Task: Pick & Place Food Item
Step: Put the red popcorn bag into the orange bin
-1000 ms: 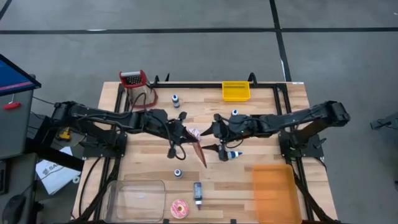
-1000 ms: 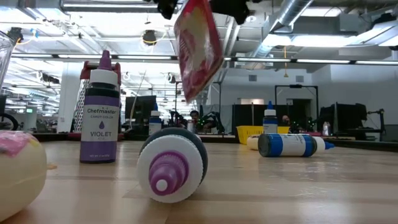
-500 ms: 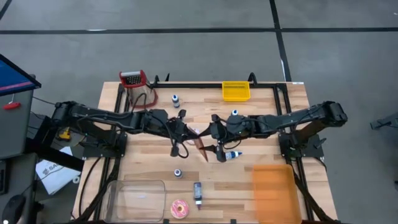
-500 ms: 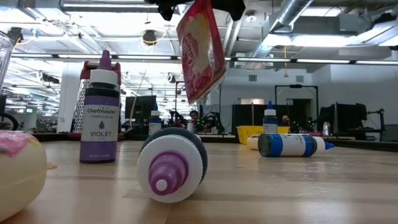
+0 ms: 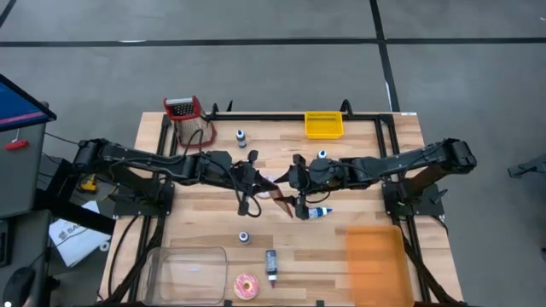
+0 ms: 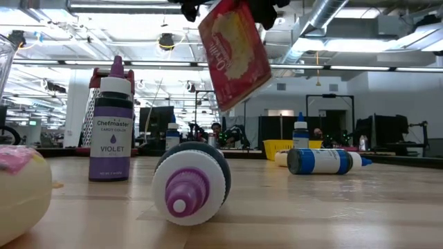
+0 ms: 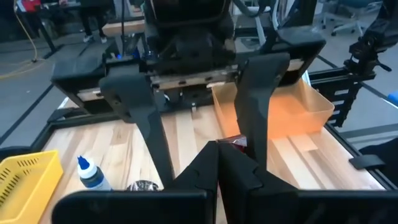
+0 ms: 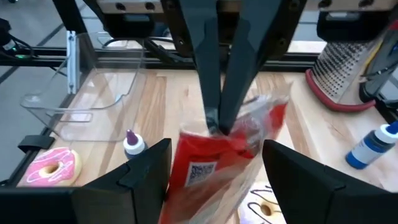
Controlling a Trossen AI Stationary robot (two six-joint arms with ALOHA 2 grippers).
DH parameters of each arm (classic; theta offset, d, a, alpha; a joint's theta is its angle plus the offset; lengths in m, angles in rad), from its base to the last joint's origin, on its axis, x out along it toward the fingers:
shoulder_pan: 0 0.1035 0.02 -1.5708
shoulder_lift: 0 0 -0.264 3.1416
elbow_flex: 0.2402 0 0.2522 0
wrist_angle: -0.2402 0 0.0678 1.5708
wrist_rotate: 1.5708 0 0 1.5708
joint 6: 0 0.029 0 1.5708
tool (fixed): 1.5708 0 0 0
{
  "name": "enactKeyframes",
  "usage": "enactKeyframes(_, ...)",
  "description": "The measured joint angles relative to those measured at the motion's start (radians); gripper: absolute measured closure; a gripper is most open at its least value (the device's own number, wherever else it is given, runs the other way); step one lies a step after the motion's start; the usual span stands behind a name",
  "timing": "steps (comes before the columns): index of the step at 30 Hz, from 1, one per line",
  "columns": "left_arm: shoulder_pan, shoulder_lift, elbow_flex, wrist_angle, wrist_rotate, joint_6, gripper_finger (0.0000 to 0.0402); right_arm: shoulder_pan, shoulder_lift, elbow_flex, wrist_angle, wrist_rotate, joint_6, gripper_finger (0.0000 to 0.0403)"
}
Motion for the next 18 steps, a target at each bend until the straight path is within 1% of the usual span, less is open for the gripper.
enactKeyframes(5, -0.004, 0.0, 0.003, 0.001, -0.001, 0.0, 0.0401, 0.0, 0.0, 0.0, -0.002, 0.026, -0.006, 0.016)
enactKeyframes(9, -0.005, 0.0, 0.003, -0.001, -0.002, 0.0, 0.0401, 0.0, 0.0, 0.0, -0.006, 0.042, -0.013, 0.0171)
enactKeyframes(14, -0.005, 0.0, 0.003, -0.001, -0.002, 0.0, 0.0401, 0.0, 0.0, 0.0, -0.006, 0.045, -0.017, 0.0202)
enactKeyframes(18, -0.005, 0.0, 0.003, -0.002, -0.001, 0.0, 0.0401, 0.0, 0.0, 0.0, -0.006, 0.045, -0.017, 0.024)
